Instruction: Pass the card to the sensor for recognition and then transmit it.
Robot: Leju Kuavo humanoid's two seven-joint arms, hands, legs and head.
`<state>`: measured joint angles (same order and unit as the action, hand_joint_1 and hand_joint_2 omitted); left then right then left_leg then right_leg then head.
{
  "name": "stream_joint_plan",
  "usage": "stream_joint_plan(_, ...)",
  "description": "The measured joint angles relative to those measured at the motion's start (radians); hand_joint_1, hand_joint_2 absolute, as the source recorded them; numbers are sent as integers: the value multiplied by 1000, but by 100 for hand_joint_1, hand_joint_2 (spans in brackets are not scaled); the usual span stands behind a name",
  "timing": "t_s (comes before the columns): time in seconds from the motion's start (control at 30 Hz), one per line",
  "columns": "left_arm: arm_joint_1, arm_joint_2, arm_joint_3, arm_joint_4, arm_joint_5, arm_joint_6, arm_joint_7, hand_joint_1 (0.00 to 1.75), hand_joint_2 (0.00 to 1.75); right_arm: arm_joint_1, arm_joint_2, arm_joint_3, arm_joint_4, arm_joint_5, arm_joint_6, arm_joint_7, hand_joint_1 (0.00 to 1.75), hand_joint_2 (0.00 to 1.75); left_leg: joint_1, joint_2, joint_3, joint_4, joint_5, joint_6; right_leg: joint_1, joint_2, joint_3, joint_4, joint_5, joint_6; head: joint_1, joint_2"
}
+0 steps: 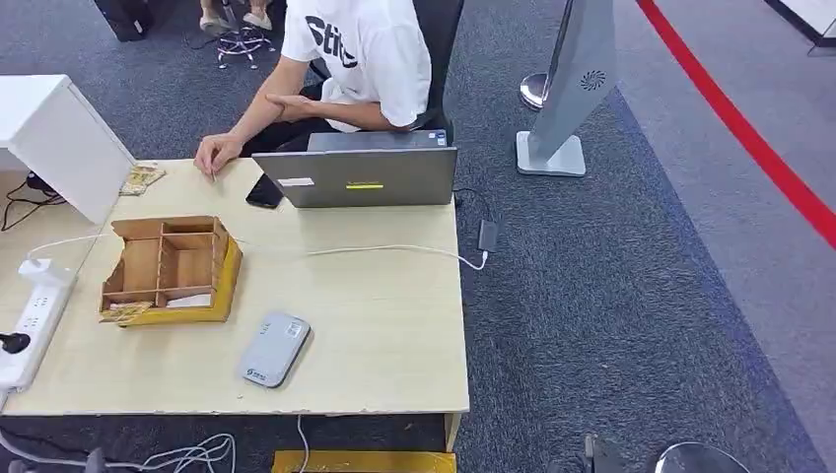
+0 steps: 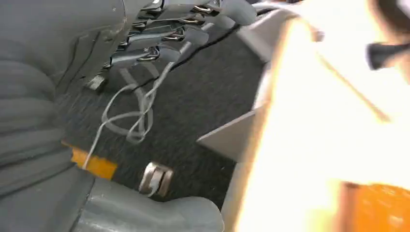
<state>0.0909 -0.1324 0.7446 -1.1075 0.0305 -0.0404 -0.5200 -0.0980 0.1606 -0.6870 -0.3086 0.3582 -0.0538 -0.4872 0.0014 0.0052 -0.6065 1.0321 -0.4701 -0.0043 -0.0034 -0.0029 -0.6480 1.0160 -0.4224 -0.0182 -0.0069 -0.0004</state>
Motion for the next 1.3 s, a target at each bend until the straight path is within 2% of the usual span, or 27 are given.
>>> stream_joint_plan(0.17, 26, -4, -89, -132, -70, 89, -22, 0, 175, -8, 7, -3, 3, 23, -26, -20, 0, 175, 0, 0, 0, 0, 0, 0, 0, 0, 0, 0, 0, 0, 0, 0)
stream_joint_plan(0.37, 36, 0, -227, -267, -166, 194, -46, 0, 175, -21, 12, -8, 8, 55, -24, -29, 0, 175, 0, 0, 0, 1, 0, 0, 0, 0, 0, 0, 1, 0, 0, 0)
stream_joint_plan(0.57, -19, 36, -372, -331, -297, 269, -43, 0, 175, -43, 17, -8, 14, 96, -13, -19, 0, 175, 0, 0, 0, 1, 2, 0, 0, 0, 0, 0, 2, 0, 0, 0)
stream_joint_plan(0.87, -190, 92, -519, -309, -480, 296, 31, 0, 175, -67, 20, -8, 22, 100, 84, 29, 0, 175, 0, 0, 0, 1, 3, -1, 0, 1, -1, 0, 5, -1, 0, 0)
stream_joint_plan(1.3, -463, 163, -701, -103, -733, 334, 127, 0, 175, -105, 29, -8, 38, 109, 169, 79, 0, 175, 0, 0, 0, 2, 5, 0, 0, 1, -1, 0, 6, -1, 0, 0)
